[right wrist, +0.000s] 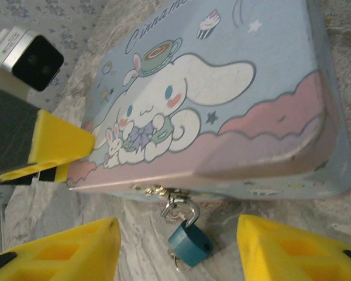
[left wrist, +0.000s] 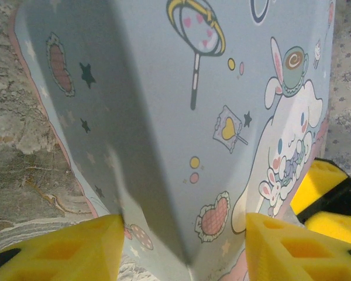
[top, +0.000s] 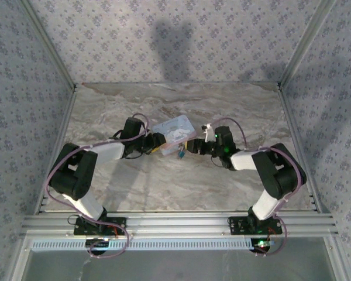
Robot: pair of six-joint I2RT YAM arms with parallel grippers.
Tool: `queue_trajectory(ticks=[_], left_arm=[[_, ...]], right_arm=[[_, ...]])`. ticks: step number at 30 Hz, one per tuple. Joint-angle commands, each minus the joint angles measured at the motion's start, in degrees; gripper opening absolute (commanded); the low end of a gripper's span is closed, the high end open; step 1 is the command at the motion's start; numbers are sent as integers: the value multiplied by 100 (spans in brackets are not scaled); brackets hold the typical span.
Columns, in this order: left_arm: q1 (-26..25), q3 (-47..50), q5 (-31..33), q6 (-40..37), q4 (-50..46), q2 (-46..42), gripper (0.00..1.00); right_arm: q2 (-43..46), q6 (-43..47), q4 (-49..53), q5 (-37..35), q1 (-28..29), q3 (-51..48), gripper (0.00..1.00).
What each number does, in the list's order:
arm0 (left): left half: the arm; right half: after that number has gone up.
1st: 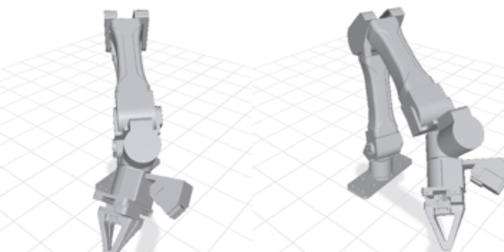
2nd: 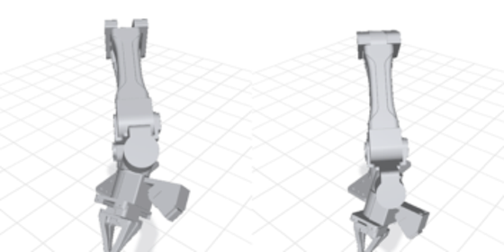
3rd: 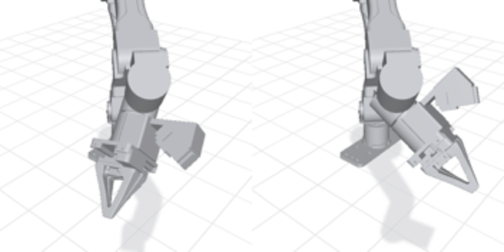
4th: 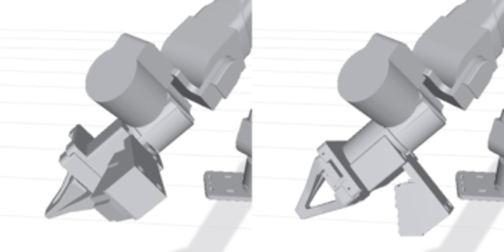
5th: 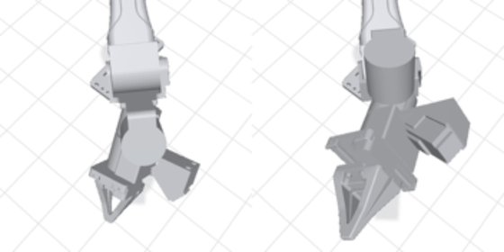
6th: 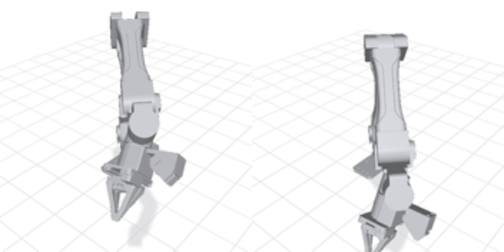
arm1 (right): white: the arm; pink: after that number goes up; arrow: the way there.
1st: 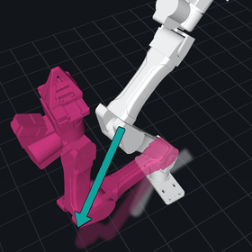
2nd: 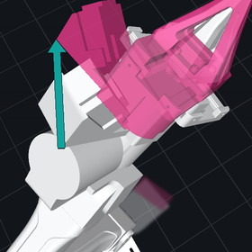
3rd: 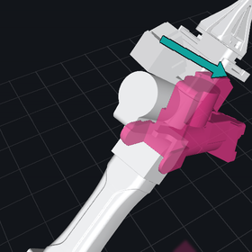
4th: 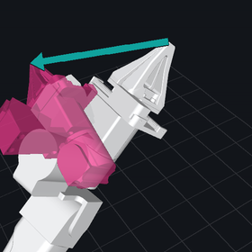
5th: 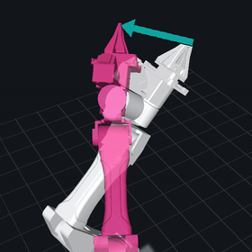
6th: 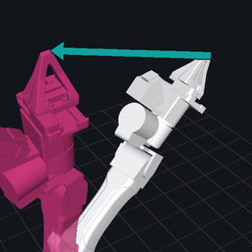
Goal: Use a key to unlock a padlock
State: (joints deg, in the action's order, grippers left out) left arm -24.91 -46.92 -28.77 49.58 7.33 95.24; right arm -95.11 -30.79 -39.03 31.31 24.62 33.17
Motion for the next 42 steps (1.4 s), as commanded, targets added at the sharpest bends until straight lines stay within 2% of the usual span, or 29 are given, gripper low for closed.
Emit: queue_trajectory(ticks=[1,14,27,42], left_arm=[[-82,236,252,-45,-751,-29,55],[-150,255,280,35,-664,-32,55],[-189,244,276,66,-645,-23,55],[-199,236,285,63,-645,-23,55]], right_arm=[[108,-235,-404,218,79,-180,59],[-771,-488,-1058,200,356,158,59],[-1279,-866,-1560,332,458,216,54],[-1423,-931,-1536,323,465,186,38]])
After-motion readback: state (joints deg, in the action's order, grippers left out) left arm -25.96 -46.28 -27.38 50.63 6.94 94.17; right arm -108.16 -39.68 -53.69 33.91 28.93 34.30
